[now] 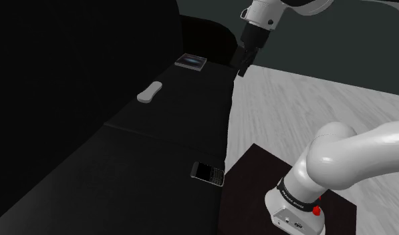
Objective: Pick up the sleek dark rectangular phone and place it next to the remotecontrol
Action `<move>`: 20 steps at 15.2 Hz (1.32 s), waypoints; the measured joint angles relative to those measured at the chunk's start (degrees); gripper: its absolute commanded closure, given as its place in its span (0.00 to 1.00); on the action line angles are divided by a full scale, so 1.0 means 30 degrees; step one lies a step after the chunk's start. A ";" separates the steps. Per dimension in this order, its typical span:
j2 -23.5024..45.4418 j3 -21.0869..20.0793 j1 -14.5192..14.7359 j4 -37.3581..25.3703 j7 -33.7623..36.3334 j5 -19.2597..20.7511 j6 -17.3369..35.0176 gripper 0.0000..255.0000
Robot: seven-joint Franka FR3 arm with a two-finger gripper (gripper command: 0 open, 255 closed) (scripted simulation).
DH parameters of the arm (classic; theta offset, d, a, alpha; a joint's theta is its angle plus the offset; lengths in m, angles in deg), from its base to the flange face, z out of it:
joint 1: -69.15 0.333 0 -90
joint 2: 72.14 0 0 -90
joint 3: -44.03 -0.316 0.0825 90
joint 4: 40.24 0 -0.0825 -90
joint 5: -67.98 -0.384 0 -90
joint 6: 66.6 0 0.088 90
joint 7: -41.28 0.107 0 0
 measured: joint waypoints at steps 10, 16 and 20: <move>-0.0959 -0.2160 0.2028 0.3887 -0.0458 -0.1030 0.2995 0.00; -0.0912 -0.3872 0.3825 0.6407 -0.0814 -0.1998 0.5591 0.00; -0.0375 -0.5148 0.5172 0.7779 -0.0943 -0.2767 0.7521 0.00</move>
